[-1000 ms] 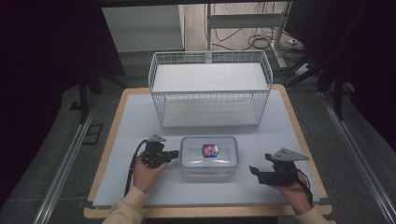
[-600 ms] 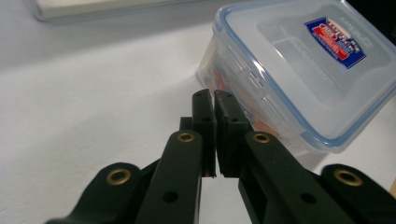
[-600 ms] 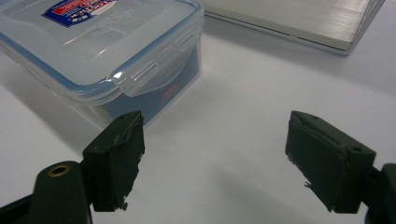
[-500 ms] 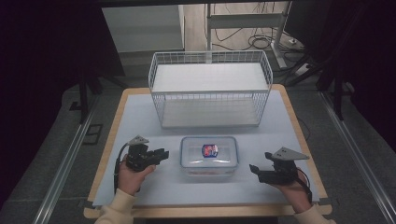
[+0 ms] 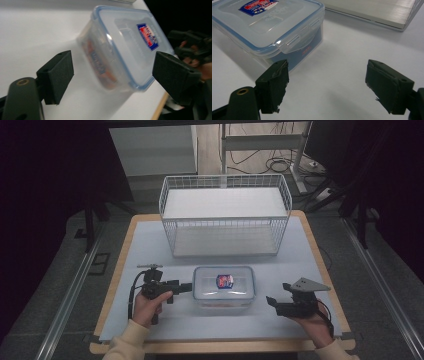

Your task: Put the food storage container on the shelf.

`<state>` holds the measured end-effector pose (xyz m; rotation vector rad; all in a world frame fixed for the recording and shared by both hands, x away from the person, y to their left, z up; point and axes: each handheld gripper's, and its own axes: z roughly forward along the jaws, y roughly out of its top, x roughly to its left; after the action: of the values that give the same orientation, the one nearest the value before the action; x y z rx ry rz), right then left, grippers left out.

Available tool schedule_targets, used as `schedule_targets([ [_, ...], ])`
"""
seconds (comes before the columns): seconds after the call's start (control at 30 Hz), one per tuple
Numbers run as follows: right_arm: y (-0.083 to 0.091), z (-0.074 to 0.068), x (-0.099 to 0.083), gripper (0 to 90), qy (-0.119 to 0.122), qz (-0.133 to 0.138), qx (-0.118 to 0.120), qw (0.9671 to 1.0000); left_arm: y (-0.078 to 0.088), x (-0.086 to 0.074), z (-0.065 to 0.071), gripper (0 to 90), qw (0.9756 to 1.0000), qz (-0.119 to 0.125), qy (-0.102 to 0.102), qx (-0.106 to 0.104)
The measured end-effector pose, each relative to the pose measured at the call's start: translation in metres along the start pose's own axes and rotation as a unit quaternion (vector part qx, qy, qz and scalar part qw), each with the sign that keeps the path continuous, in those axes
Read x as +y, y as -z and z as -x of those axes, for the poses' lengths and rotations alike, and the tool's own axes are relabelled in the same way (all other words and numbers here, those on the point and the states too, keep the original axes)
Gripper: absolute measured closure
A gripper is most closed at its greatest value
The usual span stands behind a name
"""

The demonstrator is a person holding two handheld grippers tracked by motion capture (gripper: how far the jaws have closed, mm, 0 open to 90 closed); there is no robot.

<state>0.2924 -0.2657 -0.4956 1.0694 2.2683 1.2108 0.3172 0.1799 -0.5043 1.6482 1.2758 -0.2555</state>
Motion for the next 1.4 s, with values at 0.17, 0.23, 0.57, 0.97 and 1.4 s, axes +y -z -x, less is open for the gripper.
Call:
schedule_targets([
  [0.17,0.001,0.0,0.0,18.5,0.001,0.001,-0.002,1.0,-0.019,0.006,-0.006,16.1,0.9995,-0.019,0.019,-0.015],
  [0.23,0.0,0.001,0.0,18.5,0.0,-0.002,-0.004,1.0,-0.025,0.004,-0.01,16.2,0.9989,-0.031,0.03,-0.017],
  [0.57,-0.001,0.0,0.0,18.5,0.003,-0.005,-0.005,1.0,-0.035,0.001,-0.011,18.3,0.997,-0.045,0.05,-0.038],
  [0.97,-0.004,0.0,0.01,17.9,-0.036,0.004,0.046,0.9983,-0.035,0.0,-0.006,33.3,0.9981,-0.042,0.027,-0.037],
  [1.4,-0.048,0.011,0.049,12.7,-0.136,-0.073,0.153,0.9761,-0.035,-0.001,-0.007,34.0,0.9981,-0.04,0.026,-0.038],
])
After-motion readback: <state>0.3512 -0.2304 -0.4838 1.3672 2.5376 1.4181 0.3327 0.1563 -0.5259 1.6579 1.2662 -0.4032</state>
